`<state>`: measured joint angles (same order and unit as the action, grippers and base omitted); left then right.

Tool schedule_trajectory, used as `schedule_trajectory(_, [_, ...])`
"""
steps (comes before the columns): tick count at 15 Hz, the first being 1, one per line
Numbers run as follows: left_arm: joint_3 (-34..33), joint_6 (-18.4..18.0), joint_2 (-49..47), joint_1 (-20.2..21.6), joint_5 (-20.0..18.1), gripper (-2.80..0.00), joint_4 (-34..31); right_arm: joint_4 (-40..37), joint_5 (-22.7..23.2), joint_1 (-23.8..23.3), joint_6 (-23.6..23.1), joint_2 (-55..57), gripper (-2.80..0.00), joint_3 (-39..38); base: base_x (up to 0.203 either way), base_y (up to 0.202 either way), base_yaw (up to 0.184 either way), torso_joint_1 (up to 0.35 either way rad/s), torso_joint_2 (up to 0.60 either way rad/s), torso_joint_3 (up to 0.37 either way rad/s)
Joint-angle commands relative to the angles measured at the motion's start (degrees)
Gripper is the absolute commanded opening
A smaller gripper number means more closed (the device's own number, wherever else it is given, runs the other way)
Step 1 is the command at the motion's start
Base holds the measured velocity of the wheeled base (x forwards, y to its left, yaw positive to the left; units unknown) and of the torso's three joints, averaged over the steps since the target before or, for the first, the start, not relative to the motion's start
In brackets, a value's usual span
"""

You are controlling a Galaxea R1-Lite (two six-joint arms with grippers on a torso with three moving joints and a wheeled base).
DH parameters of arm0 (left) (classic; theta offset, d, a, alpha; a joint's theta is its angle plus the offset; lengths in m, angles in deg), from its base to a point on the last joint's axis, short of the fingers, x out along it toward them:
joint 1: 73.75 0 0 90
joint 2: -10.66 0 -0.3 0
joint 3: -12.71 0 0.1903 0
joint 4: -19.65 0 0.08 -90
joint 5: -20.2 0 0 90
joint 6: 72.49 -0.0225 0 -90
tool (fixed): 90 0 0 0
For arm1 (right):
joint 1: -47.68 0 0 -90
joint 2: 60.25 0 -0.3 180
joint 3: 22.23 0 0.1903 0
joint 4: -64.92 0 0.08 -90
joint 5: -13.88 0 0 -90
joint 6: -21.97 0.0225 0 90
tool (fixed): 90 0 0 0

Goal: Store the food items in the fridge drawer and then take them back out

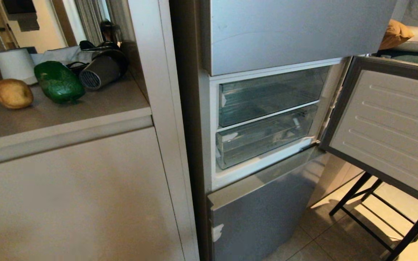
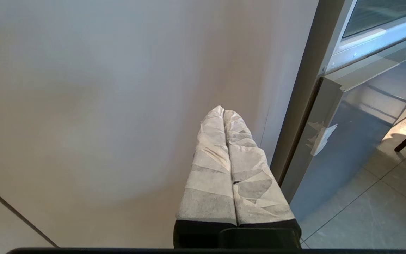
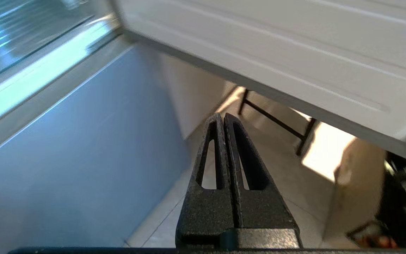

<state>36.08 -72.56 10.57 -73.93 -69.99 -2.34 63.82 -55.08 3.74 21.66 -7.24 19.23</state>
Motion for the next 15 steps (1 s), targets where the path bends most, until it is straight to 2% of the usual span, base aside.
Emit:
schedule_trajectory(1, [-0.6, 0.0, 0.1, 0.0, 0.0, -2.80, 0.0, 0.1, -2.7, 7.0, 0.0, -2.9, -2.80, -1.0, 0.000, 0.000, 0.000, 0.000, 0.00, 0.000])
schedule_trajectory(4, [-0.6, 0.0, 0.0, 0.0, 0.0, -2.80, 0.0, -0.9, -15.0, 29.7, -0.1, -10.0, -2.80, -4.3, 0.000, 0.000, 0.000, 0.000, 0.00, 0.000])
schedule_trajectory(5, [-0.6, 0.0, 0.0, 0.0, 0.0, -2.80, 0.0, -1.6, -19.3, 35.6, -0.2, -13.7, -2.80, -5.7, 0.000, 0.000, 0.000, 0.000, 0.00, 0.000])
schedule_trajectory(6, [-0.6, 0.0, 0.0, 0.0, 0.0, -2.80, 0.0, -2.2, -21.5, 39.1, -0.3, -18.1, -2.80, -7.1, 0.000, 0.000, 0.000, 0.000, 0.00, 0.000])
schedule_trajectory(9, [-0.6, 0.0, 0.0, 0.0, 0.0, -2.80, 0.0, -6.9, -24.0, 42.6, -3.0, -31.8, -2.80, -11.7, 0.000, 0.000, 0.000, 0.000, 0.00, 0.000])
schedule_trajectory(11, [-0.6, 0.0, 0.0, 0.0, 0.0, -2.80, 0.0, -13.7, -24.3, 43.6, -5.5, -40.5, -2.80, -14.3, 0.000, 0.000, 0.000, 0.000, 0.00, 0.000])
schedule_trajectory(15, [-0.6, 0.0, 0.0, 0.0, 0.0, -2.80, 0.0, -21.5, -20.7, 43.9, -6.4, -52.6, -2.80, -17.4, 0.000, 0.000, 0.000, 0.000, 0.00, 0.000])
